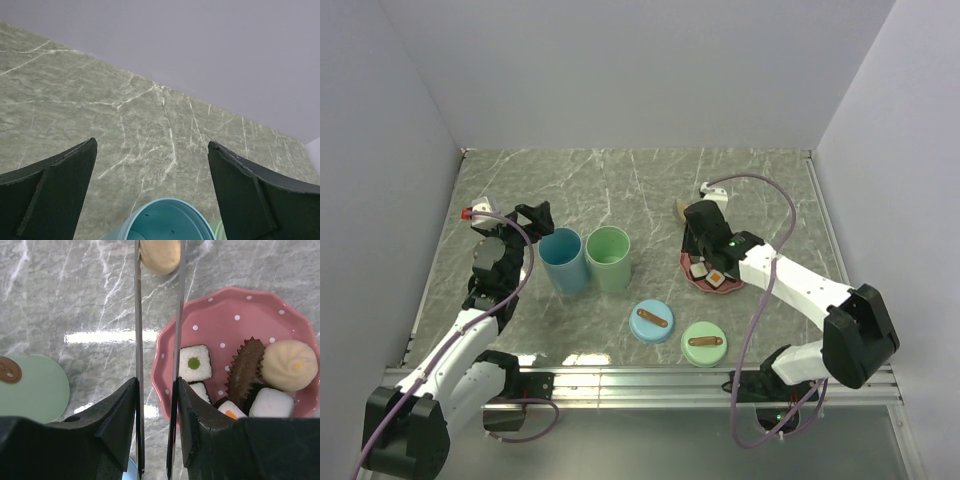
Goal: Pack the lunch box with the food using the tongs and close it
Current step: Pick up the food using the clamp, then place the food into the lunch box
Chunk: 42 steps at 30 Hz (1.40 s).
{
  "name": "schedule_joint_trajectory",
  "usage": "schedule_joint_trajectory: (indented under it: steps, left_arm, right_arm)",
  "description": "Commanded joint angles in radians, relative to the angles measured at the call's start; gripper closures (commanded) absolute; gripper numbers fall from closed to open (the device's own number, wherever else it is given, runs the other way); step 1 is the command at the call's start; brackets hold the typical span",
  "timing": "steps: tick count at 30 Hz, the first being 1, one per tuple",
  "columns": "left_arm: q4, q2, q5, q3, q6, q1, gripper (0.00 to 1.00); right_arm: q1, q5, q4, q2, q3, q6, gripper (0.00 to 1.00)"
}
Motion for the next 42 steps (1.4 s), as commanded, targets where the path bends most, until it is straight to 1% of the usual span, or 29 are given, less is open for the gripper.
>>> schedule_joint_trajectory:
  steps: [1, 5, 8, 12, 13, 15, 16, 19, 20, 23, 26, 30, 38, 41, 42]
  left_arm:
    - [0.04, -0.009, 0.015, -0.001, -0.007, 0.006, 0.01]
    - [0.039, -0.006, 0.012, 0.002, -0.005, 0.006, 0.01]
    - [0.039, -0.002, 0.009, 0.003, -0.005, 0.006, 0.01]
    - [0.039, 0.001, 0.006, 0.006, -0.005, 0.006, 0.01]
    - [0.04, 0.003, 0.007, 0.006, -0.005, 0.006, 0.01]
    - [0.04, 0.009, 0.001, 0.008, -0.005, 0.006, 0.01]
    - [0.039, 0.015, 0.0, 0.009, -0.004, 0.006, 0.01]
    - [0.036, 0.024, -0.008, 0.014, -0.004, 0.006, 0.0]
    - [0.034, 0.024, -0.012, 0.017, -0.004, 0.006, 0.0]
    - [0.028, 0.021, -0.013, 0.023, -0.004, 0.006, 0.01]
    - [0.017, 0.011, -0.019, 0.025, -0.005, 0.006, 0.01]
    - [0.01, 0.0, -0.014, 0.022, -0.008, 0.006, 0.01]
    - [0.01, -0.002, -0.008, 0.02, -0.013, 0.006, 0.0]
    - [0.013, 0.001, -0.005, 0.022, -0.013, 0.006, 0.01]
    - [0.014, 0.003, -0.005, 0.022, -0.013, 0.006, 0.01]
  right_arm:
    - [-0.003, 0.04, 0.01, -0.071, 0.042, -0.016, 0.7]
    - [-0.003, 0.05, -0.023, -0.114, 0.076, -0.036, 0.71]
    - [0.003, 0.012, -0.024, -0.16, 0.085, -0.05, 0.71]
    - [0.052, -0.009, -0.032, -0.239, 0.082, -0.061, 0.72]
    - [0.089, -0.01, -0.035, -0.255, 0.082, -0.061, 0.72]
    - [0.123, -0.012, -0.038, -0.299, 0.079, -0.065, 0.72]
    - [0.167, -0.016, -0.036, -0.316, 0.074, -0.067, 0.72]
    - [0.228, -0.053, -0.015, -0.38, 0.057, -0.088, 0.72]
    - [0.267, -0.061, -0.012, -0.406, 0.053, -0.098, 0.72]
    - [0.32, -0.075, -0.001, -0.454, 0.027, -0.111, 0.72]
    - [0.347, -0.096, 0.014, -0.489, -0.01, -0.116, 0.72]
    - [0.379, -0.121, 0.036, -0.496, -0.048, -0.111, 0.72]
    - [0.446, -0.088, 0.04, -0.48, -0.075, -0.105, 0.72]
    - [0.459, -0.087, 0.039, -0.483, -0.075, -0.105, 0.69]
    - [0.463, -0.088, 0.037, -0.485, -0.075, -0.105, 0.66]
